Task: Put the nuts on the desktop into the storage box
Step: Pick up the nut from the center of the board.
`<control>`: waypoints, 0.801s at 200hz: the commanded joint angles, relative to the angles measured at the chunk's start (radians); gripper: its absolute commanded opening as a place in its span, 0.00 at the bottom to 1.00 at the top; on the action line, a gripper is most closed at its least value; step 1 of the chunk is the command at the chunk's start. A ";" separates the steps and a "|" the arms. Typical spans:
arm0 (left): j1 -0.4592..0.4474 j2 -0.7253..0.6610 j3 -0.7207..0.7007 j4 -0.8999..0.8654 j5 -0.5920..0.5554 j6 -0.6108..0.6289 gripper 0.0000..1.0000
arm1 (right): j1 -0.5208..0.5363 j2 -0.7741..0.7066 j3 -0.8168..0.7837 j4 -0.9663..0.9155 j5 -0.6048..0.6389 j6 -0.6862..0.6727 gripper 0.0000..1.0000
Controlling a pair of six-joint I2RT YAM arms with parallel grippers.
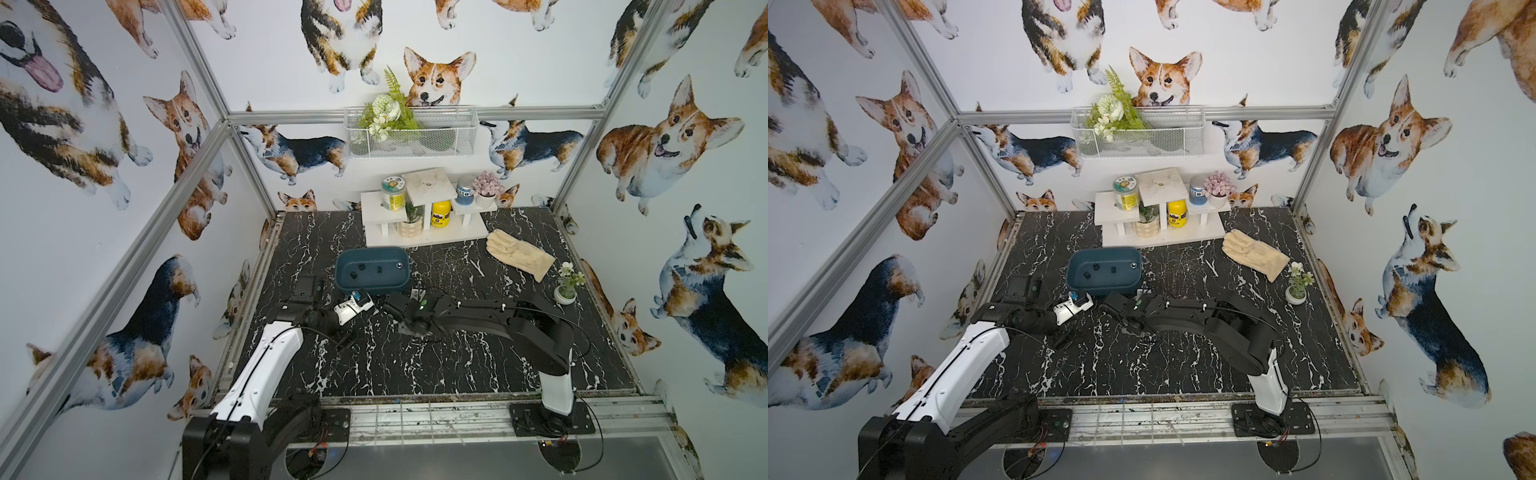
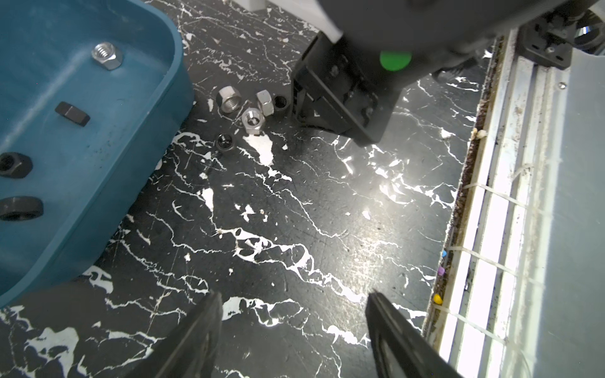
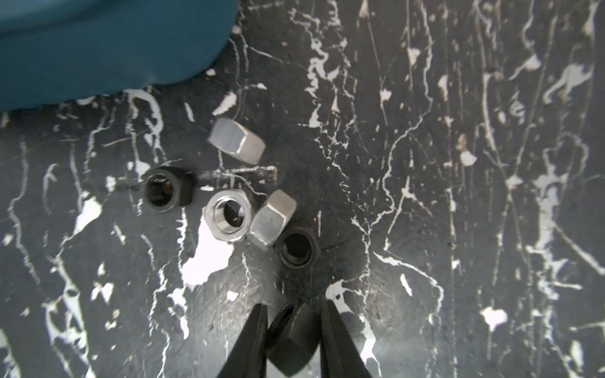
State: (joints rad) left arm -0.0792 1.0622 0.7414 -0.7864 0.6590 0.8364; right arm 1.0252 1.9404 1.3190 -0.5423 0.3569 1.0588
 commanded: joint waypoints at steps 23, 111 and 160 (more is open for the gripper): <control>-0.001 0.016 0.022 -0.007 0.052 0.085 0.77 | -0.001 -0.074 -0.094 0.158 -0.080 -0.243 0.09; -0.017 0.126 0.091 0.038 0.402 0.341 0.80 | -0.066 -0.369 -0.304 0.436 -0.528 -0.413 0.11; -0.090 0.209 0.174 0.045 0.481 0.369 0.80 | -0.092 -0.518 -0.411 0.609 -0.683 -0.435 0.12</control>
State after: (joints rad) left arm -0.1383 1.2457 0.8814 -0.7372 1.0569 1.1576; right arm 0.9405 1.4616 0.9333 -0.0711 -0.2123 0.6514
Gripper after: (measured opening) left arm 0.801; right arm 0.273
